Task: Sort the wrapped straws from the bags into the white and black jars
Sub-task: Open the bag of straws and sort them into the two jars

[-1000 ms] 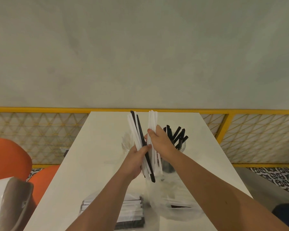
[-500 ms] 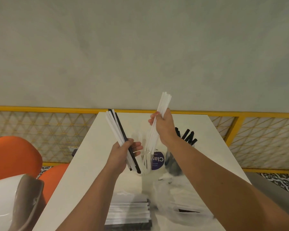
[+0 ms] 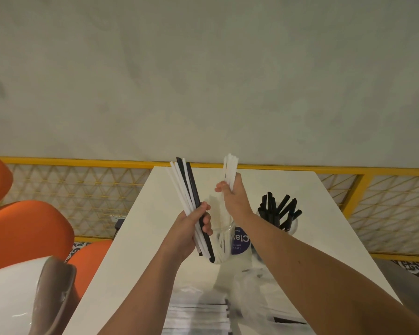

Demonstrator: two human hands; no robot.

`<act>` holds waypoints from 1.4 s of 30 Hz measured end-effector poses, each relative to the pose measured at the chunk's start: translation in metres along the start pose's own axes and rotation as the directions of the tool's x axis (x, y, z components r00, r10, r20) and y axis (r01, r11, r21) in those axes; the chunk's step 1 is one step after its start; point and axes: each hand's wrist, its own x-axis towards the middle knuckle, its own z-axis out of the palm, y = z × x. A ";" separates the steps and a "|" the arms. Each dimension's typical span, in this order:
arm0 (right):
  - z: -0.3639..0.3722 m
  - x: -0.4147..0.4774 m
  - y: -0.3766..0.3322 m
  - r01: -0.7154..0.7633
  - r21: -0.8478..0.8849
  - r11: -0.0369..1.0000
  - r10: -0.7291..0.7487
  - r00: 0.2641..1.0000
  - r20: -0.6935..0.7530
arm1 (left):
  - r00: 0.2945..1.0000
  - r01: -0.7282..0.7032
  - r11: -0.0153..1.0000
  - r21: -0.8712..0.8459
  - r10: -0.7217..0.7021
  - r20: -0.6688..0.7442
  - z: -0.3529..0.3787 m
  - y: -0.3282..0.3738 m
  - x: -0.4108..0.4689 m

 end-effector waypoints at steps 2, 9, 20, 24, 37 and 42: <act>0.000 -0.001 0.004 -0.006 -0.069 0.998 0.008 1.000 0.030 | 0.999 0.006 1.000 -0.007 -0.005 0.047 0.000 0.000 0.000; -0.004 -0.003 -0.011 0.107 -0.140 0.984 -0.114 0.993 -0.040 | 0.992 -0.008 1.000 0.003 0.008 0.127 0.007 0.000 0.001; -0.014 -0.008 -0.051 -0.029 -0.072 0.997 0.041 0.984 0.172 | 0.996 0.007 0.993 0.122 -0.018 0.087 0.026 -0.007 0.002; -0.020 -0.010 -0.055 -0.088 -0.029 0.996 0.092 0.982 0.165 | 0.998 0.016 0.995 0.103 -0.022 0.053 0.035 -0.006 0.001; -0.051 -0.005 -0.076 -0.114 -0.079 0.990 0.127 0.976 0.177 | 0.995 0.025 0.928 0.372 -0.057 0.077 0.043 -0.013 0.000; -0.065 -0.005 -0.080 -0.175 -0.031 0.984 0.178 0.970 0.164 | 0.991 0.020 0.906 0.422 -0.075 0.114 0.045 -0.013 0.000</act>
